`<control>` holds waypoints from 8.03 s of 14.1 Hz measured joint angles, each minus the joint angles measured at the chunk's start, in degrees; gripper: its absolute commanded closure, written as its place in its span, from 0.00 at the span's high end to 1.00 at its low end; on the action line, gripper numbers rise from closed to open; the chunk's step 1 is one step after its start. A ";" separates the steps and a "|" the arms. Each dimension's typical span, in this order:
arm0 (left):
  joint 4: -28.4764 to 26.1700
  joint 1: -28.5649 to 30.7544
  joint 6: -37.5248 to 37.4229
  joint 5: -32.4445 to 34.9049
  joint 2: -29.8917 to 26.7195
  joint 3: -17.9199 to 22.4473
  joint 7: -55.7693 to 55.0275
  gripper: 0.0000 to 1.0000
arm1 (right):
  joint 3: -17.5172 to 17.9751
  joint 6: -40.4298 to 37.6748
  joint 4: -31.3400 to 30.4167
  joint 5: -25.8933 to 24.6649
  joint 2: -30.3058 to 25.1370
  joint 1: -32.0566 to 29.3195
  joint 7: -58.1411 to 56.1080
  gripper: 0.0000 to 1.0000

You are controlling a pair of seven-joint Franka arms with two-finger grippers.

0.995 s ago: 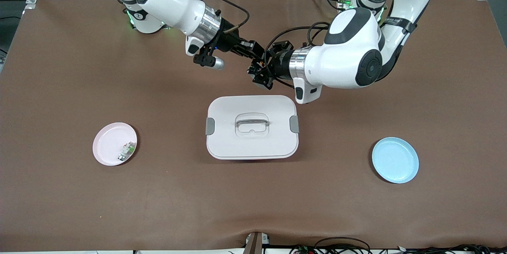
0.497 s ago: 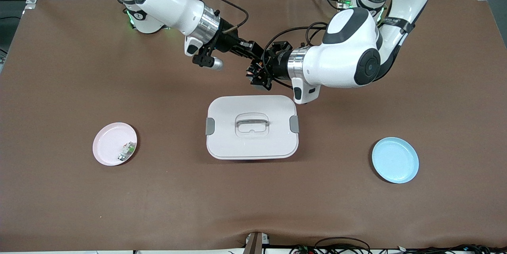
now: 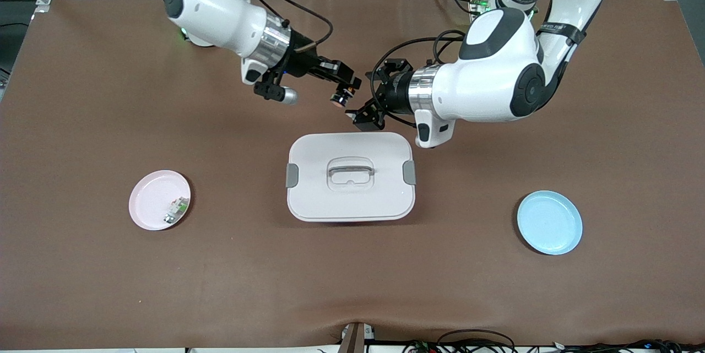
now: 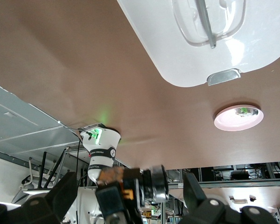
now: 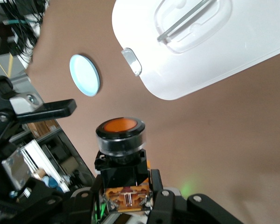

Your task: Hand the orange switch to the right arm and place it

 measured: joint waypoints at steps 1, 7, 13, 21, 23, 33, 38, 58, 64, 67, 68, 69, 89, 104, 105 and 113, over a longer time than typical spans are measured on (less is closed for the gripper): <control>0.09 0.06 0.00 0.17 -0.11 0.22 0.09 1.00 | -0.06 -4.01 0.99 -1.72 -0.44 -1.95 -1.95 0.00; 0.31 1.82 0.14 2.96 -0.83 1.17 0.24 1.00 | -0.43 -28.82 11.17 -22.68 -1.47 -13.67 -21.26 0.00; 0.41 4.32 0.13 12.93 -1.75 1.09 0.78 1.00 | -0.71 -32.47 11.54 -38.03 -0.21 -23.53 -53.16 0.00; 0.13 7.08 0.01 34.67 -1.66 1.86 20.48 1.00 | -0.73 -26.40 11.44 -46.52 6.50 -30.76 -83.04 0.00; 0.06 10.28 -1.43 36.33 -1.66 1.96 29.19 1.00 | -0.75 -22.51 11.40 -48.11 8.84 -33.61 -92.61 0.00; 0.29 19.99 -9.70 40.95 -4.97 1.91 63.47 1.00 | -0.74 -2.44 11.26 -55.50 24.19 -42.07 -118.49 0.00; 0.47 26.51 -13.54 41.01 -10.38 1.91 74.37 1.00 | -0.70 -2.49 10.31 -56.67 26.86 -42.23 -122.51 0.00; -12.24 4.41 -19.42 34.75 -33.29 30.89 81.32 1.00 | -0.52 5.80 0.50 -56.68 27.13 -43.17 -123.00 0.00; -12.32 4.22 -19.42 34.50 -33.29 31.00 81.32 1.00 | -0.58 6.31 0.06 -56.70 27.96 -43.17 -122.99 0.00; -12.31 4.02 -19.42 34.49 -33.30 30.98 81.32 1.00 | -0.72 7.53 -0.14 -56.71 28.45 -43.18 -122.99 0.00; -12.30 4.00 -19.42 34.49 -33.30 30.99 81.32 1.00 | -0.76 8.04 -0.16 -56.71 28.77 -43.19 -122.99 0.00; -12.29 4.01 -19.42 34.49 -33.30 31.06 81.32 1.00 | -0.78 8.41 -0.16 -56.72 29.09 -43.19 -122.99 0.00; -12.29 5.07 -20.19 32.50 -34.21 31.66 83.36 1.00 | -0.83 8.65 3.96 -56.77 30.40 -43.23 -123.04 0.90; -12.20 4.64 -20.19 32.36 -34.21 29.79 83.37 1.00 | -0.14 -5.09 20.47 -56.77 27.95 -43.36 -128.29 1.00; -12.20 4.64 -20.19 32.36 -34.21 29.71 83.37 1.00 | 0.00 -5.45 20.52 -56.77 27.40 -43.36 -128.29 1.00; -12.04 4.59 -20.49 32.29 -34.22 28.68 83.37 1.00 | -0.52 -9.52 24.84 -49.23 25.92 -43.74 -125.00 1.00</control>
